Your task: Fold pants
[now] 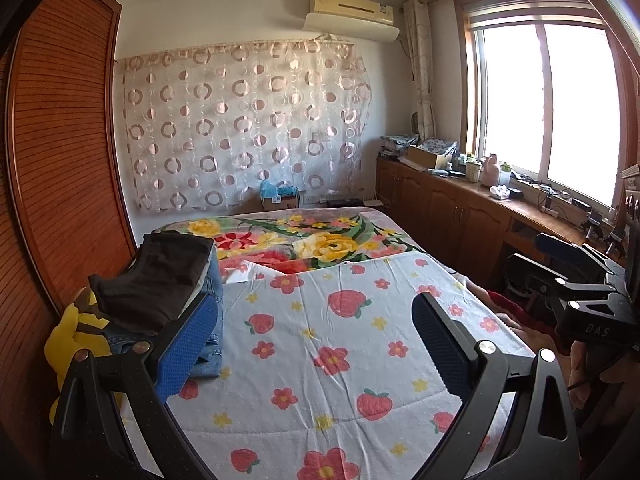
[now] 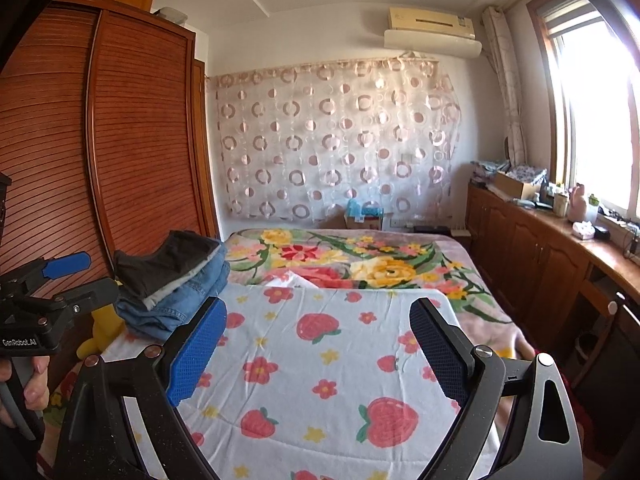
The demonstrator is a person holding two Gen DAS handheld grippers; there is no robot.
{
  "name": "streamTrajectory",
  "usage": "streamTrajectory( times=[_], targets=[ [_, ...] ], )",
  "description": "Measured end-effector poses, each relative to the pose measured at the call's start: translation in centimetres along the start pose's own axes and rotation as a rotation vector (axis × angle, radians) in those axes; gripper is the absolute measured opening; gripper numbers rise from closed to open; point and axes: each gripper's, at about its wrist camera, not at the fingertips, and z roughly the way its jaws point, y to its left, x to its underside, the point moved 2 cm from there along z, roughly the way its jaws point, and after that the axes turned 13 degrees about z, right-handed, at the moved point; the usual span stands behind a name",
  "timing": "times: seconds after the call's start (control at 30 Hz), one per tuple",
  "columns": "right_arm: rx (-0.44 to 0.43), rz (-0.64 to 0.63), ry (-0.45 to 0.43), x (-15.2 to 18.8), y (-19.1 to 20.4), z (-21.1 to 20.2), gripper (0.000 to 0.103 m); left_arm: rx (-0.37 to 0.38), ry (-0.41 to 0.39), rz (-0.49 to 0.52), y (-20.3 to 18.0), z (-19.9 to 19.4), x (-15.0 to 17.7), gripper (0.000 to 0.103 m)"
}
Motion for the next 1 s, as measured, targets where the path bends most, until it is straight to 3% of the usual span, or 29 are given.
streamTrajectory(
  times=[0.37, 1.0],
  targets=[
    [0.013, -0.009, -0.032, 0.2, -0.7, 0.0, 0.094, -0.043, -0.024, -0.020, 1.3, -1.9, -0.1, 0.098],
    [0.026, -0.011, -0.039, 0.6, -0.8, 0.4, 0.094, -0.056, -0.016, -0.029, 2.0, -1.6, 0.4, 0.098]
  ],
)
